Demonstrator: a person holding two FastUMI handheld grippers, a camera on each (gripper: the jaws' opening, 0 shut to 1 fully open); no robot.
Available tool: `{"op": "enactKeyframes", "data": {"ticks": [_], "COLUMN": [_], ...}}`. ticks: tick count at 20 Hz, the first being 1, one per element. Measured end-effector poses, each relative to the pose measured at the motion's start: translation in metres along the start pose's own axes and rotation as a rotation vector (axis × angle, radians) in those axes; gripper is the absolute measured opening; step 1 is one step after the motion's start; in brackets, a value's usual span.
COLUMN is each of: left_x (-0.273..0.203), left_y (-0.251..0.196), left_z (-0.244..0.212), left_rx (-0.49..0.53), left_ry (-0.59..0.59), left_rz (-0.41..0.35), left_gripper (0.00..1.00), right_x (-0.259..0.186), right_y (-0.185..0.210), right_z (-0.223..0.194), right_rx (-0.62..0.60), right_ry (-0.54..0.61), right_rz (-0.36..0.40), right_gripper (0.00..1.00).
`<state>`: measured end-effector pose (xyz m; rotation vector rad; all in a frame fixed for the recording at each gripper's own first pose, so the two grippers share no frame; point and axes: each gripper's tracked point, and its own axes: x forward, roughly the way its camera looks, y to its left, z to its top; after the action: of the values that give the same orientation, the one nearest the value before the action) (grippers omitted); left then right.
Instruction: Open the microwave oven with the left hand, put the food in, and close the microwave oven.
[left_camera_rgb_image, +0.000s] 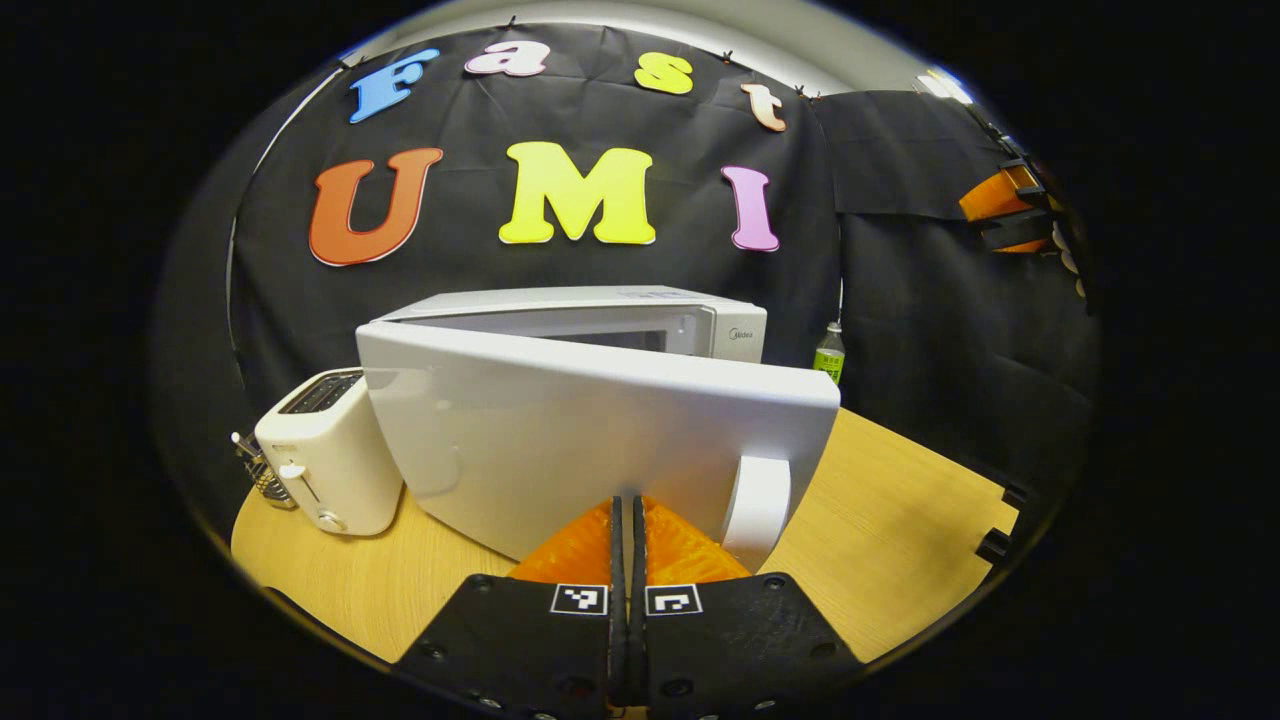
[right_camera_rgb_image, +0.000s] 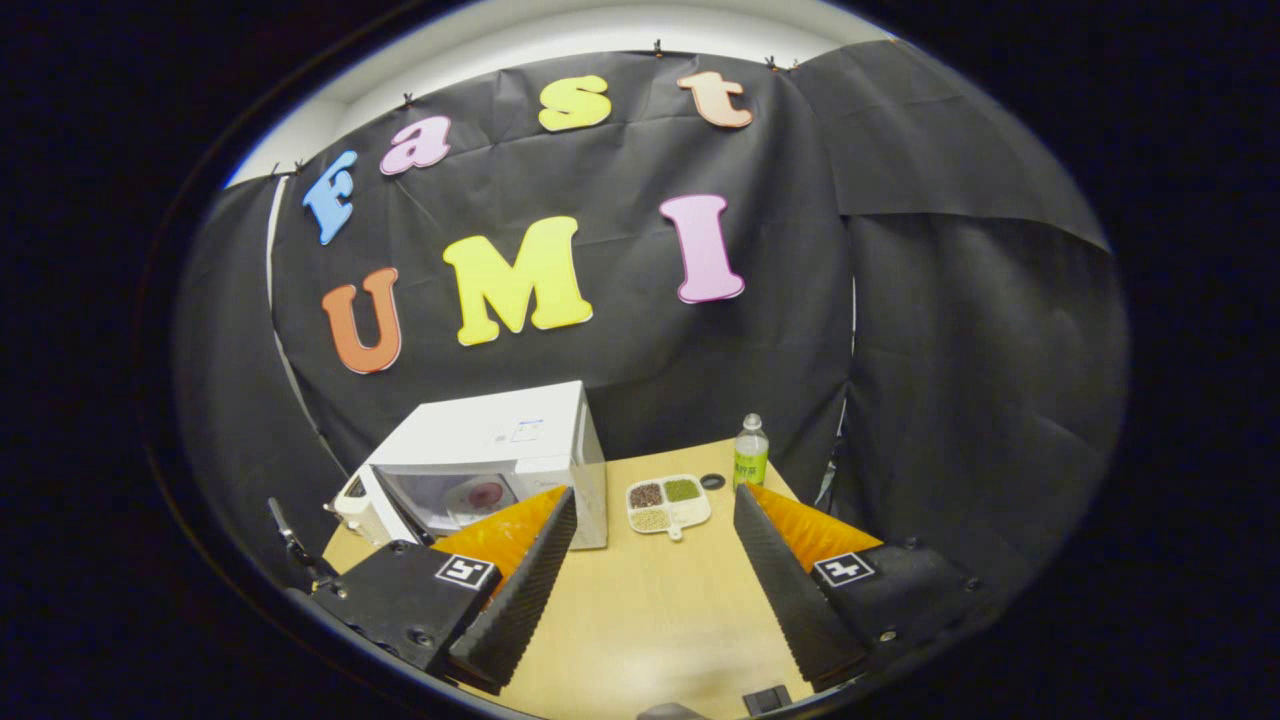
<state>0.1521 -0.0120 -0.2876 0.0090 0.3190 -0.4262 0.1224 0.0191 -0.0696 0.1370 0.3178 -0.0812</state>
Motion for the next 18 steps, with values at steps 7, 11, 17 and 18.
{"op": "enactKeyframes", "data": {"ticks": [7,11,17,18], "left_x": [0.058,0.087,0.128,0.134], "left_y": [-0.019,-0.021,-0.023,-0.023], "left_z": [0.006,0.015,0.034,0.036], "left_rx": [-0.045,-0.041,0.003,0.008], "left_ry": [0.03,0.019,-0.023,-0.025], "left_rz": [-0.018,0.007,0.068,0.073], "left_gripper": [0.0,0.0,0.0,0.0], "right_x": [0.016,0.022,0.036,0.039], "right_y": [-0.02,-0.029,-0.037,-0.039], "right_z": [0.001,0.003,-0.002,-0.003], "right_rx": [0.014,0.016,0.008,0.006], "right_ry": [0.026,0.034,0.064,0.069], "right_rz": [-0.021,-0.031,-0.031,-0.03], "right_gripper": [0.92,0.92,0.92,0.92]}}
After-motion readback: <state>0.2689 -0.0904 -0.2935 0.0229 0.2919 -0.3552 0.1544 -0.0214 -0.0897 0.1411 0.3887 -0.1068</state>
